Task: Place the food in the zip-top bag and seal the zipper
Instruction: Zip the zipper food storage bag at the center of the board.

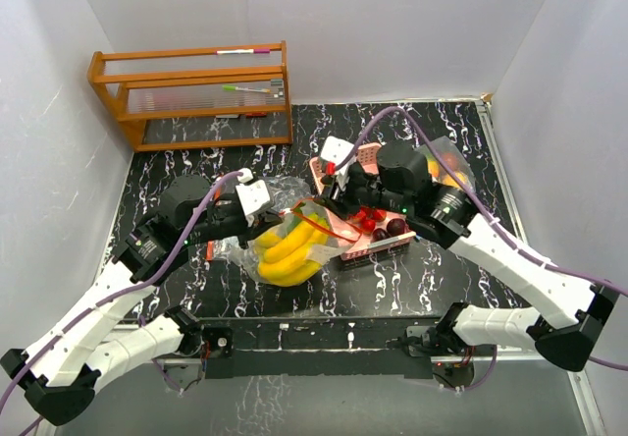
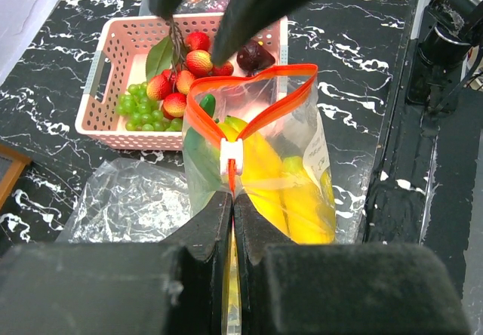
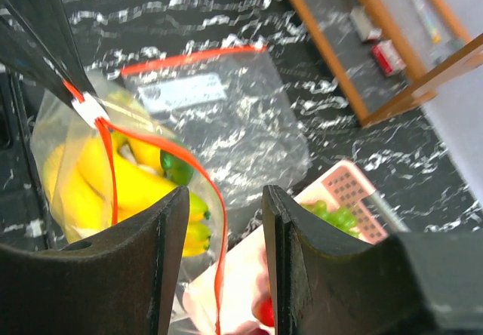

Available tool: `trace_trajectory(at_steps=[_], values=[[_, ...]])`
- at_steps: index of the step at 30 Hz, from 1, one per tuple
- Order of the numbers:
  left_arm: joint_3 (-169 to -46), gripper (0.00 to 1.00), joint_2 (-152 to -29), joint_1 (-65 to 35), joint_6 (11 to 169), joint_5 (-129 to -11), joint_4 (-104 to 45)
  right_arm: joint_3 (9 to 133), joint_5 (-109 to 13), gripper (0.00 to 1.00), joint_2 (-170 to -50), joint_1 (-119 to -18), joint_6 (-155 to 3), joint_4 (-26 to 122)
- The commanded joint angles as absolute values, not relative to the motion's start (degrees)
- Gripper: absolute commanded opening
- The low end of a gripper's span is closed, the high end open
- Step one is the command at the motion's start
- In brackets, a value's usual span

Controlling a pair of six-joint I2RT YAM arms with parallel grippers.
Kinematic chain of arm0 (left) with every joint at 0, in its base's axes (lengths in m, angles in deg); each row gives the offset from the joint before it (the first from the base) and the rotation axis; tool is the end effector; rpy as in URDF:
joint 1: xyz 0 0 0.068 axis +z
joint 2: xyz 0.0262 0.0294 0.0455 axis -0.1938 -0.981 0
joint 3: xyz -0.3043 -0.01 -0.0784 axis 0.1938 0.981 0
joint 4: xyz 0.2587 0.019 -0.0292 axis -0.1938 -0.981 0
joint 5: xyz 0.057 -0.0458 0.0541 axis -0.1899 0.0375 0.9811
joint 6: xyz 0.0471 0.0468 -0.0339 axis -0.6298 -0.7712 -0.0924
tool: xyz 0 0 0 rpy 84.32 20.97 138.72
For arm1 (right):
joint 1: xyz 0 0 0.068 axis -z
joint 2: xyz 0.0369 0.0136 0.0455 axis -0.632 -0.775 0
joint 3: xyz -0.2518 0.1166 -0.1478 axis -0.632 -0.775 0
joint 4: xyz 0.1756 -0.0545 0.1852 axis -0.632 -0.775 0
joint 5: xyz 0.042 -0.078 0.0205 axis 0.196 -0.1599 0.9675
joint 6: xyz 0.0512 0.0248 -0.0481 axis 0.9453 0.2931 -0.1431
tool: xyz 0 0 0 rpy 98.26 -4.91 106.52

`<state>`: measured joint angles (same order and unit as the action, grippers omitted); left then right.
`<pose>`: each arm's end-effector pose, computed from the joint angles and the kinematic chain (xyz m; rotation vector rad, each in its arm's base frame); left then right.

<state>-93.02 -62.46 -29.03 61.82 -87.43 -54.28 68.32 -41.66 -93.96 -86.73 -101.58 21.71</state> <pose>0.1128 -0.1312 0.4140 1.1471 1.4143 -0.6935 0.1596 0.1965 0.4422 -1.1900 1.5144 0.5686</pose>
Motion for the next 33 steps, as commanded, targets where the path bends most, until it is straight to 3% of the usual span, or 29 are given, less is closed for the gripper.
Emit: trace_trajectory(at_steps=[1, 18, 33], values=[[-95.17, 0.0, -61.66, -28.99, 61.46, -88.81, -50.41, 66.32, -40.2, 0.46, -94.82, -86.55, -100.37, 22.22], [-95.81, 0.0, -61.27, -28.99, 61.1, -89.16, -50.71, 63.63, -40.64, 0.46, -98.31, -86.54, -99.51, 31.41], [-95.52, 0.0, -61.26, -28.99, 60.93, -89.28, -49.74, 59.21, -31.25, 0.44, -99.08, -86.81, -92.06, 42.95]])
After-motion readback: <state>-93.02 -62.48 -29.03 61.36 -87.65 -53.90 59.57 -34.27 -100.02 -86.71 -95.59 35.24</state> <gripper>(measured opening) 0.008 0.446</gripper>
